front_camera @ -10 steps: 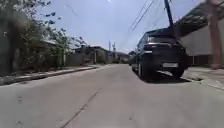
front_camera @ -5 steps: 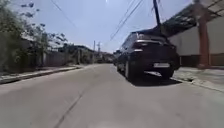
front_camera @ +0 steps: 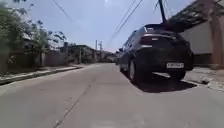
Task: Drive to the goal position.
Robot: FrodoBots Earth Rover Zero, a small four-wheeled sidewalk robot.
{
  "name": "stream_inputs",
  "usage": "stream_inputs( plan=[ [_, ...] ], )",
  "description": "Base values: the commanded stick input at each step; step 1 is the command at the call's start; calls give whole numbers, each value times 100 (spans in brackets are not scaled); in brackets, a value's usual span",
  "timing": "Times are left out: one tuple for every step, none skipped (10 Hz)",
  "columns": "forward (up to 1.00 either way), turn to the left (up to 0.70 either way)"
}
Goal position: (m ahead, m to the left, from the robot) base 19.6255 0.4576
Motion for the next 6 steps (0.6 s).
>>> stream_inputs(
  plan=[
    [100,0],
    [100,0],
    [100,0],
    [100,0],
    [100,0],
    [100,0]
  ],
)
